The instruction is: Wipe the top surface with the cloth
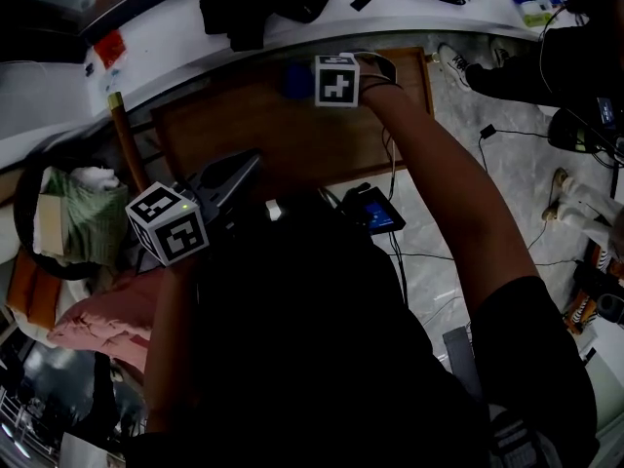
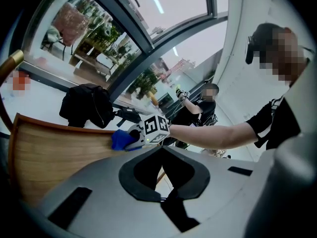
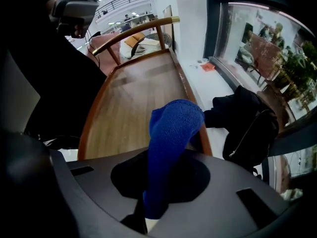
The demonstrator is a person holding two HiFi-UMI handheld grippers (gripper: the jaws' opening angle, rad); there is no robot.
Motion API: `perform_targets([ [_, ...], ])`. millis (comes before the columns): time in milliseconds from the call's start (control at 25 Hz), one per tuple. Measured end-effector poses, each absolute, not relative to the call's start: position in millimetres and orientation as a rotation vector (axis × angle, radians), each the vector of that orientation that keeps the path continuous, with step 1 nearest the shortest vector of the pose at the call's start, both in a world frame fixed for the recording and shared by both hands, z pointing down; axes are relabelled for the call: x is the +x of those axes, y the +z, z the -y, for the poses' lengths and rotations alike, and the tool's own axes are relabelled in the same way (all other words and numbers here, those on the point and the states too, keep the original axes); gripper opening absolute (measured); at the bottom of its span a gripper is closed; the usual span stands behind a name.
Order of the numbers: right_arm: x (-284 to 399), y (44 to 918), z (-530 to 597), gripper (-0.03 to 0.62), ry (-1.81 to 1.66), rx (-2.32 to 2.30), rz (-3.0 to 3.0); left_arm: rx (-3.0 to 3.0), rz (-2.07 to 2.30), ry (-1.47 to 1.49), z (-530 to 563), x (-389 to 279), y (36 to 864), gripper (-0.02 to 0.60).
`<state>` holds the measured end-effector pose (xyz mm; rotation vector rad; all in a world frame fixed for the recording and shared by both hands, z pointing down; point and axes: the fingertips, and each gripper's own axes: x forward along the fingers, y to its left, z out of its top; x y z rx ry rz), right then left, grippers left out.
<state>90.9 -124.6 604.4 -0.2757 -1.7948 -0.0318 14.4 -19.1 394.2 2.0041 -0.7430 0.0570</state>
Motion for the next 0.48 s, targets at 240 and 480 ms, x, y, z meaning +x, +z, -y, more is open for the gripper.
perform_targets([
  [240, 103.9, 608.6, 82.1, 0.061, -0.007, -0.326, 1.797, 1.997, 0.743, 0.038, 20.7, 13.3, 391.3, 0.010],
  [480, 116.9, 610.4, 38.5, 0.061, 0.084, -0.382, 1.799, 1.997, 0.744, 0.050, 21.0, 12.9, 394.1, 0.011],
])
